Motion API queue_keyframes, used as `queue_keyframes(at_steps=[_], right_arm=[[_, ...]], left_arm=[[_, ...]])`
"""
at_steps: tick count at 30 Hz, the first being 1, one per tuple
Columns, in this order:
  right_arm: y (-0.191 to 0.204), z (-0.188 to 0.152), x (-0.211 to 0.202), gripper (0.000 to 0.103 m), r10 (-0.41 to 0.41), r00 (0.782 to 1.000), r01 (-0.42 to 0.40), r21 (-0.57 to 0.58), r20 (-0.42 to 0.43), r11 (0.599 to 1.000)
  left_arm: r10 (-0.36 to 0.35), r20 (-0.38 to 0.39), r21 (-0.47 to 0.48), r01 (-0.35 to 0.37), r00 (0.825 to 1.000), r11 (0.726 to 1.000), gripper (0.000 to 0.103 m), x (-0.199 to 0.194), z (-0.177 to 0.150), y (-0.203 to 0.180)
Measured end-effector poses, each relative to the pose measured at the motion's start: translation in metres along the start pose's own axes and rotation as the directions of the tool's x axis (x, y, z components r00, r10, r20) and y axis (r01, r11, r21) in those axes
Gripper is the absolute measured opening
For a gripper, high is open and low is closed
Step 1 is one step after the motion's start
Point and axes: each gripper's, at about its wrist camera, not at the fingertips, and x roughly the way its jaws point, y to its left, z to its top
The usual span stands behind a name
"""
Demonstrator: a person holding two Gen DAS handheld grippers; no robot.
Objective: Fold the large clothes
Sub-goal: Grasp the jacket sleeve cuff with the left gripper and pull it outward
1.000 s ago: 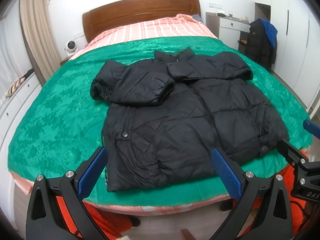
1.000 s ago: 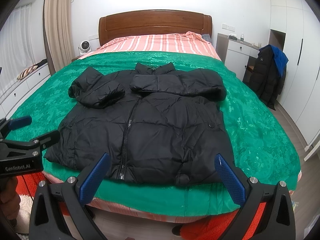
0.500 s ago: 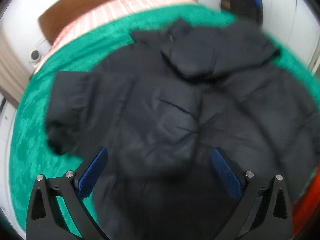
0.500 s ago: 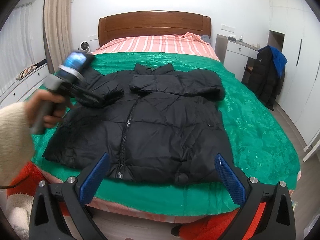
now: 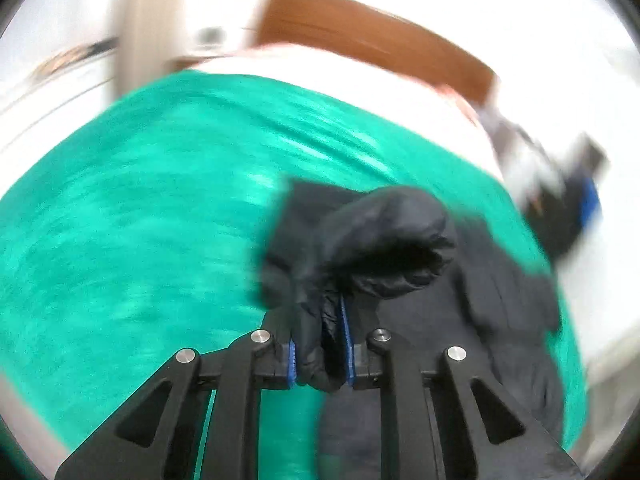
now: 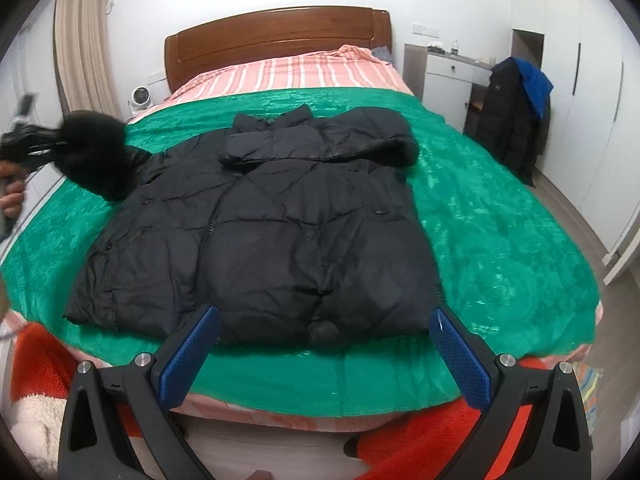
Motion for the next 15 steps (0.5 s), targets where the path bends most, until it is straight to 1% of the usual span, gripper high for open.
queue_keyframes(at_steps=[1,2,3,5,6,7,9,10,11,12,13,14,15], right_arm=[[0.005,0.0,0.002,0.103,0.012,1.0,-0.012,-0.01,-0.001,1.0],[0.01,0.0,0.003,0.103,0.019,1.0,-0.019,-0.02,-0.002,1.0],[0.016,0.0,0.003,0.103,0.03,1.0,-0.03,-0.035,-0.004,0.999],[0.028,-0.001,0.004,0.103,0.051,0.999,-0.051,-0.072,-0.007,0.996],[0.033,-0.001,0.004,0.103,0.057,0.998,-0.057,-0.087,-0.008,0.995],[0.039,-0.002,0.004,0.103,0.063,0.998,-0.063,-0.108,-0.01,0.992],[0.046,-0.004,0.002,0.103,0.066,0.998,-0.067,-0.14,-0.013,0.988],[0.049,-0.004,0.001,0.103,0.069,0.998,-0.07,-0.154,-0.013,0.986],[0.05,-0.003,0.0,0.103,0.076,0.997,-0.076,-0.165,-0.01,0.983],[0.049,-0.001,0.0,0.103,0.084,0.996,-0.084,-0.167,-0.009,0.982],[0.047,0.002,0.0,0.103,0.098,0.995,-0.099,-0.16,-0.011,0.982],[0.042,0.006,0.0,0.103,0.11,0.994,-0.11,-0.15,-0.015,0.983],[0.034,0.014,0.001,0.103,0.124,0.992,-0.125,-0.134,-0.014,0.983]], left_arm=[[0.052,0.021,-0.065,-0.05,0.998,0.997,0.016,-0.008,0.006,0.034],[0.128,0.031,-0.146,-0.122,0.991,0.982,0.015,-0.014,0.008,0.077],[0.173,0.03,-0.189,-0.164,0.984,0.968,0.013,-0.015,0.006,0.101],[0.283,-0.014,-0.287,-0.275,0.959,0.918,0.012,-0.008,-0.007,0.163],[0.303,-0.047,-0.321,-0.301,0.952,0.898,0.012,-0.001,-0.015,0.184],[0.304,-0.095,-0.368,-0.317,0.948,0.874,0.011,0.011,-0.029,0.209],[0.296,-0.163,-0.4,-0.337,0.941,0.852,0.012,0.032,-0.053,0.232],[0.302,-0.183,-0.393,-0.352,0.935,0.85,0.012,0.04,-0.06,0.235],[0.333,-0.197,-0.374,-0.385,0.922,0.844,0.018,0.046,-0.068,0.237],[0.371,-0.199,-0.36,-0.42,0.907,0.833,0.031,0.045,-0.073,0.231],[0.425,-0.199,-0.345,-0.469,0.883,0.813,0.042,0.041,-0.075,0.227],[0.468,-0.206,-0.333,-0.511,0.86,0.793,0.069,0.035,-0.079,0.224],[0.488,-0.202,-0.331,-0.528,0.849,0.782,0.084,0.024,-0.082,0.222]])
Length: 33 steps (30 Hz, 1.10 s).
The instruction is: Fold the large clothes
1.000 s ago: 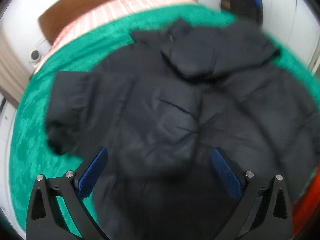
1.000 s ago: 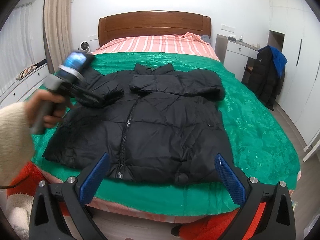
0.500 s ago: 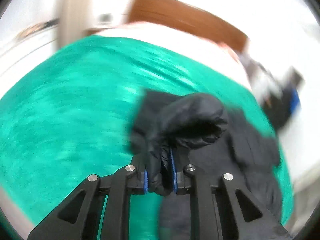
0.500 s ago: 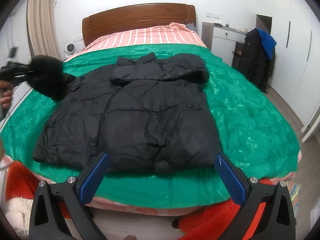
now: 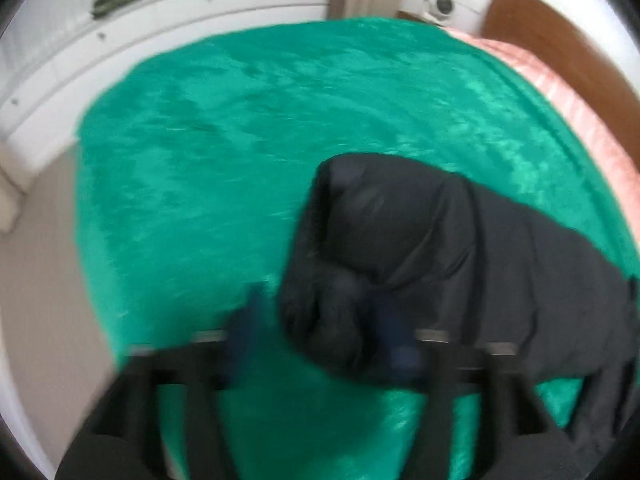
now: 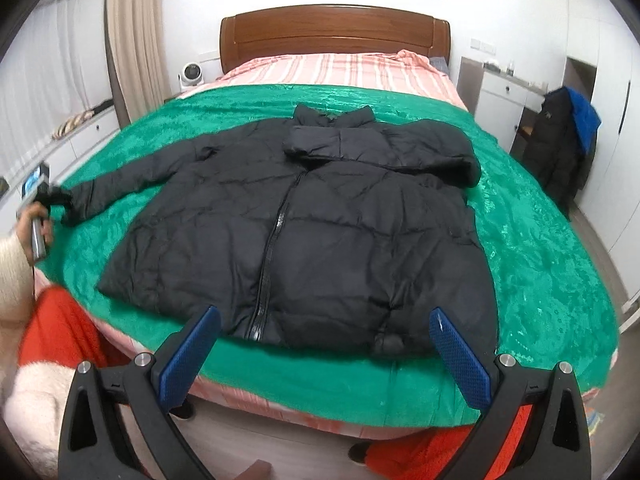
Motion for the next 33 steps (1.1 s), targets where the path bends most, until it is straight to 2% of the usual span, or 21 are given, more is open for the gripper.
queue_keyframes(at_steps=[4,7,9,11,13,14,16,18,19,20,21,22,23,25,27,29,31,33], right_arm=[[-0.021,0.044,0.009,0.103,-0.002,0.999,0.003,-0.028,0.034,1.0],[-0.012,0.096,0.036,0.103,0.026,0.997,-0.015,-0.159,0.069,0.987],[0.008,0.128,0.074,0.103,0.057,0.997,-0.041,-0.289,0.049,0.957],[0.036,0.153,0.132,0.103,0.08,0.996,-0.086,-0.431,-0.033,0.898],[0.055,0.167,0.185,0.103,0.037,0.996,-0.075,-0.502,-0.085,0.862],[0.064,0.171,0.211,0.103,-0.009,0.995,-0.044,-0.538,-0.095,0.842],[0.08,0.178,0.267,0.103,-0.152,0.985,0.074,-0.614,-0.077,0.786],[0.086,0.181,0.306,0.103,-0.259,0.962,0.146,-0.644,-0.085,0.751],[0.086,0.181,0.317,0.101,-0.284,0.954,0.159,-0.649,-0.092,0.744],[0.084,0.181,0.327,0.084,-0.29,0.953,0.166,-0.644,-0.091,0.747],[0.082,0.183,0.329,0.066,-0.278,0.957,0.164,-0.622,-0.089,0.765],[0.074,0.187,0.329,0.027,-0.269,0.958,0.164,-0.577,-0.1,0.8],[0.066,0.192,0.324,0.02,-0.262,0.961,0.175,-0.531,-0.093,0.829],[0.037,0.208,0.288,0.01,-0.193,0.981,0.169,-0.4,-0.021,0.901],[-0.004,0.228,0.243,0.01,-0.177,0.982,0.19,-0.266,0.071,0.945],[-0.069,0.244,0.187,0.01,-0.166,0.976,0.178,-0.077,0.138,0.981],[-0.132,0.247,0.139,0.009,-0.189,0.964,0.177,0.077,0.186,0.981],[-0.205,0.235,0.085,0.01,-0.275,0.935,0.223,0.232,0.225,0.947]], left_arm=[[-0.054,0.139,0.028,0.05,0.989,0.998,0.086,-0.054,-0.023,-0.005],[-0.153,0.223,0.13,0.126,0.963,0.983,0.093,-0.102,-0.055,-0.02],[-0.247,0.212,0.201,0.205,0.946,0.958,0.097,-0.119,-0.075,-0.038],[-0.335,0.15,0.272,0.287,0.93,0.918,0.098,-0.121,-0.092,-0.063],[-0.394,0.081,0.346,0.345,0.915,0.872,0.098,-0.114,-0.117,-0.089],[-0.399,0.079,0.372,0.344,0.914,0.862,0.098,-0.11,-0.127,-0.097],[-0.388,0.101,0.42,0.315,0.916,0.851,0.098,-0.096,-0.149,-0.106],[-0.344,0.109,0.467,0.257,0.933,0.846,0.098,-0.08,-0.17,-0.108],[-0.316,0.091,0.486,0.235,0.945,0.842,0.097,-0.071,-0.173,-0.11],[-0.29,0.063,0.506,0.22,0.955,0.834,0.096,-0.066,-0.174,-0.112],[-0.291,0.065,0.51,0.219,0.955,0.832,0.096,-0.065,-0.175,-0.116],[-0.302,0.085,0.506,0.22,0.95,0.834,0.096,-0.067,-0.175,-0.115],[-0.299,0.096,0.504,0.213,0.95,0.837,0.096,-0.068,-0.174,-0.115],[-0.285,0.092,0.505,0.202,0.954,0.839,0.096,-0.064,-0.175,-0.116],[-0.269,0.083,0.507,0.192,0.959,0.841,0.096,-0.059,-0.176,-0.121],[-0.263,0.091,0.512,0.182,0.96,0.84,0.096,-0.057,-0.178,-0.121],[-0.263,0.101,0.513,0.176,0.959,0.84,0.096,-0.057,-0.178,-0.123],[-0.266,0.11,0.51,0.175,0.958,0.842,0.096,-0.057,-0.178,-0.123]])
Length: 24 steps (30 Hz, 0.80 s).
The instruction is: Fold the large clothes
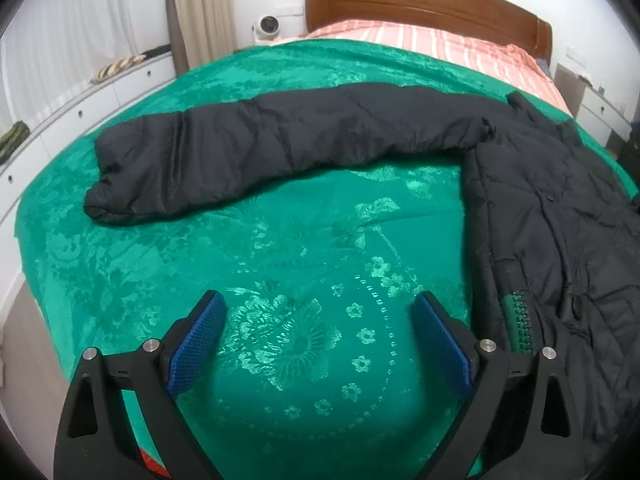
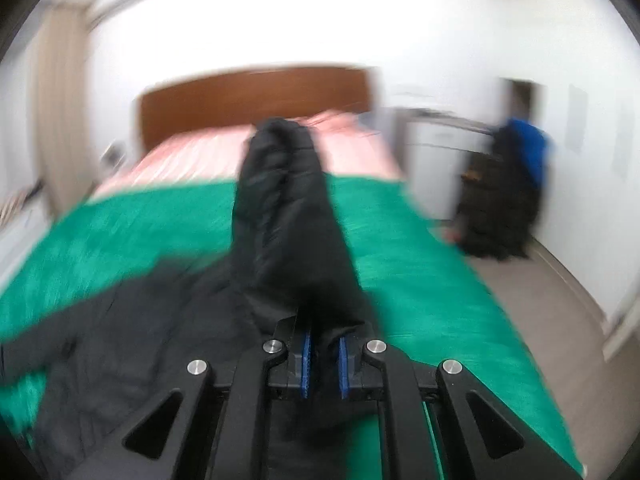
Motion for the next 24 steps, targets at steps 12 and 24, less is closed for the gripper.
queue_keyframes(at_steps=[12,24], right_arm=[[-0.259,-0.171,0.042,0.013,-0.202,0.839,0.416,0.355,-0.505,0.837],[-0.142,-0.194,-0.045,0.084,0.307,0.899,-0.155,0.429,-0.311,0.89]], left_arm=[[0.022,-0.05,0.003,-0.022,0.999,1.0,0.096,0.0,0.005,0.002],[-0.521,-0.238,-0.148,0.5,0.82,0.853,0.097,-0.016,-0.012,-0.014]])
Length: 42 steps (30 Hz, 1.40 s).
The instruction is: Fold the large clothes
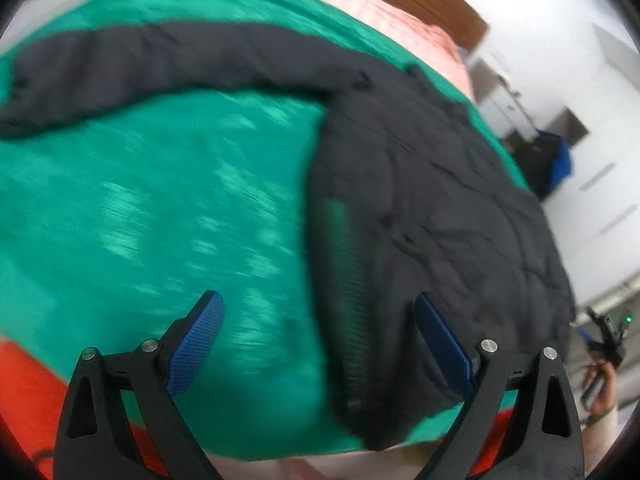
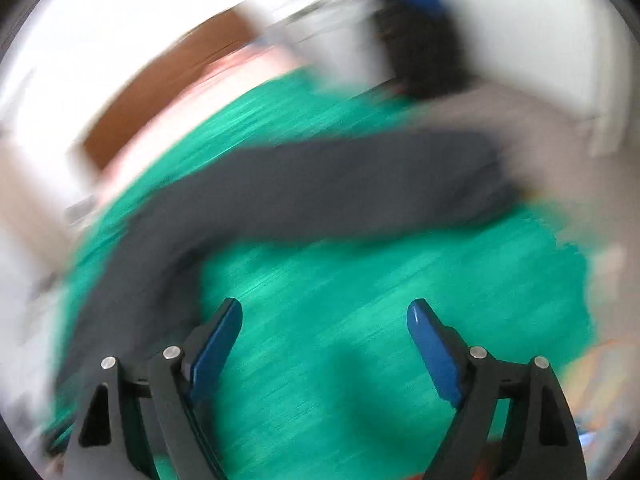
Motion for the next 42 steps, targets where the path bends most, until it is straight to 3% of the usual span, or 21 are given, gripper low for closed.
queue_keyframes(at_steps=[2,5,6,8,9,11,13,16,20,22,24,26,28,30,32,34,35,36,37,41,42], right_arm=[[0.033,-0.031,0.026,0.084,0.217,0.964,-0.221,-0.012,-0.155,0.975],[0.062,-0.062,0.064,0.084,0.242,0.931,-0.258,-0.023,-0.275,0.966],[0.066,-0.068,0.08,0.08,0.231,0.922,-0.251,-0.025,-0.312,0.968],[0.07,-0.07,0.096,0.049,0.224,0.913,-0.243,-0.015,-0.341,0.97],[0.074,-0.066,0.091,0.043,0.192,0.922,-0.216,-0.034,-0.337,0.976],[0.081,-0.058,0.074,0.028,0.179,0.927,-0.211,-0.061,-0.331,0.976],[0.093,-0.048,0.056,0.024,0.181,0.926,-0.225,-0.099,-0.33,0.969],[0.101,-0.049,0.034,0.023,0.144,0.933,-0.211,-0.178,-0.33,0.961],[0.072,-0.08,0.077,0.024,0.073,0.915,-0.127,-0.111,-0.398,0.986],[0.058,-0.093,0.099,0.028,0.084,0.915,-0.114,-0.052,-0.395,0.992],[0.058,-0.092,0.1,0.034,0.078,0.929,-0.104,-0.051,-0.361,0.993],[0.06,-0.088,0.094,0.055,0.075,0.939,-0.102,-0.064,-0.334,0.993],[0.056,-0.085,0.081,0.071,0.058,0.952,-0.087,-0.083,-0.301,0.993],[0.051,-0.077,0.068,0.071,0.027,0.968,-0.053,-0.097,-0.249,0.994],[0.046,-0.071,0.046,0.072,0.011,0.979,-0.031,-0.091,-0.203,0.995],[0.037,-0.059,0.029,0.075,-0.008,0.99,-0.004,-0.085,-0.143,0.996],[0.036,-0.054,0.024,0.076,-0.018,0.993,0.008,-0.084,-0.115,0.996],[0.033,-0.048,0.019,0.077,-0.03,0.996,0.023,-0.079,-0.084,0.997],[0.034,-0.044,0.017,0.078,-0.035,0.997,0.03,-0.068,-0.062,0.997],[0.006,-0.021,0.01,0.081,-0.026,0.999,0.025,0.052,0.025,0.998],[-0.001,-0.017,0.011,0.081,-0.017,0.999,0.013,0.101,0.044,0.995]], left_arm=[[-0.014,-0.005,0.028,0.014,1.0,1.0,0.097,0.014,-0.004,-0.013],[-0.011,-0.033,0.102,0.014,0.999,0.995,0.092,0.025,-0.005,-0.03],[-0.012,-0.042,0.107,0.017,0.999,0.994,0.061,0.026,-0.006,-0.032],[0.001,-0.068,0.114,0.007,0.998,0.993,0.031,0.026,-0.007,-0.032],[-0.018,-0.067,0.1,0.024,0.998,0.995,0.021,0.02,-0.006,-0.03],[-0.082,-0.063,0.06,0.086,0.995,0.994,0.018,0.005,-0.003,-0.026],[-0.098,-0.056,0.068,0.102,0.994,0.992,0.017,-0.007,-0.002,-0.029],[-0.056,-0.067,0.117,0.064,0.996,0.991,0.016,-0.013,-0.009,-0.035],[0.042,-0.102,0.152,-0.026,0.994,0.988,0.021,0.011,-0.021,-0.03],[0.082,-0.092,0.191,-0.063,0.992,0.98,0.027,0.013,-0.02,-0.038],[0.14,-0.059,0.246,-0.121,0.988,0.962,0.045,0.007,-0.015,-0.048],[0.212,0.007,0.274,-0.206,0.977,0.939,0.067,-0.002,-0.006,-0.053],[0.209,0.081,0.255,-0.223,0.975,0.941,0.077,-0.021,0.004,-0.052],[0.193,0.152,0.206,-0.222,0.969,0.953,0.089,-0.039,0.021,-0.05],[0.214,0.267,0.136,-0.256,0.94,0.957,0.1,-0.052,0.04,-0.046],[0.256,0.381,0.056,-0.298,0.889,0.953,0.102,-0.062,0.051,-0.036],[0.287,0.406,0.017,-0.321,0.868,0.947,0.102,-0.059,0.058,-0.033],[0.304,0.41,-0.002,-0.333,0.86,0.943,0.102,-0.058,0.06,-0.027],[0.317,0.395,-0.013,-0.34,0.862,0.94,0.102,-0.046,0.07,-0.023],[0.294,0.255,0.009,-0.307,0.921,0.952,0.102,0.005,0.091,-0.007],[0.306,0.227,0.012,-0.317,0.925,0.948,0.102,0.015,0.09,-0.004]])
